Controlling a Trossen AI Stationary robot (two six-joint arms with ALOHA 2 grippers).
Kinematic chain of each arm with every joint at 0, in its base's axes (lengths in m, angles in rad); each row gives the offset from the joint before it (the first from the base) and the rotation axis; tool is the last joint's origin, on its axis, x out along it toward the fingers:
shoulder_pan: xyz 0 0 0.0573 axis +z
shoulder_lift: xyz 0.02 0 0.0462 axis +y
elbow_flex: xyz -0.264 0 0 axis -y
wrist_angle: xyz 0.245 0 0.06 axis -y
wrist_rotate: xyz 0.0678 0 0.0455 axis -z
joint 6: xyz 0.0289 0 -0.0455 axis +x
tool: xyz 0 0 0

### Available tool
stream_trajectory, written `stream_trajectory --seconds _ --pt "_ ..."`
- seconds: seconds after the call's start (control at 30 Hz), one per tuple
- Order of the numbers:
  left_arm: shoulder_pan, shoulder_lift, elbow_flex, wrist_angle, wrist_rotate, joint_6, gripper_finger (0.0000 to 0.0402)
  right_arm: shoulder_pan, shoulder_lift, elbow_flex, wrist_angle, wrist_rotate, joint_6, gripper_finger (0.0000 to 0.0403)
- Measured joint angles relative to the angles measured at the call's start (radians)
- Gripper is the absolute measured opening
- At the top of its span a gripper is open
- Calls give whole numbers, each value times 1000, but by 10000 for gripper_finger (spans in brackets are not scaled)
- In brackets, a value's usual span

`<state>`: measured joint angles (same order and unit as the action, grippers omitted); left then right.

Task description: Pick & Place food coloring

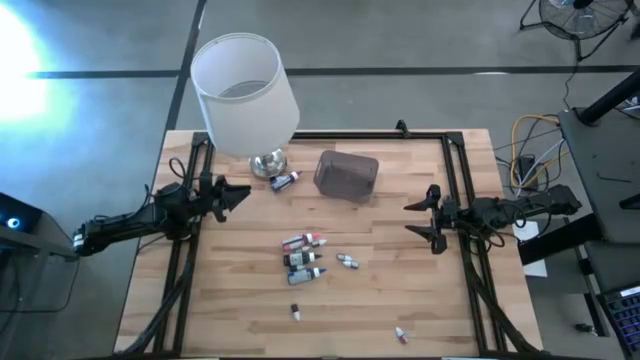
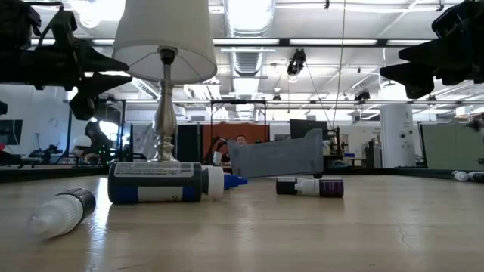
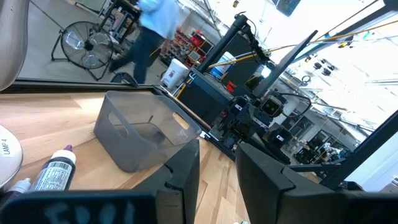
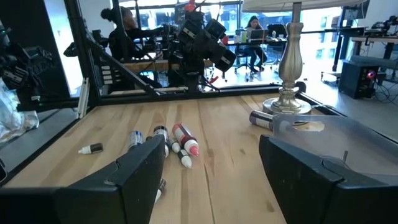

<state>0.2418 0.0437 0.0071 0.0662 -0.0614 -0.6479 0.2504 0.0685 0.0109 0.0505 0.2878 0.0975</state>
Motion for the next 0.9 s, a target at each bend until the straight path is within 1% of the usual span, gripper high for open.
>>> stream_trajectory --seconds 0.17,0.53,0.9 --pt "0 0 0 0 0 0 85 0 0 0 0 0 3 263" --pt "0 0 0 0 0 0 85 0 0 0 0 0 5 251" --pt "0 0 0 0 0 0 85 0 0 0 0 0 4 261"
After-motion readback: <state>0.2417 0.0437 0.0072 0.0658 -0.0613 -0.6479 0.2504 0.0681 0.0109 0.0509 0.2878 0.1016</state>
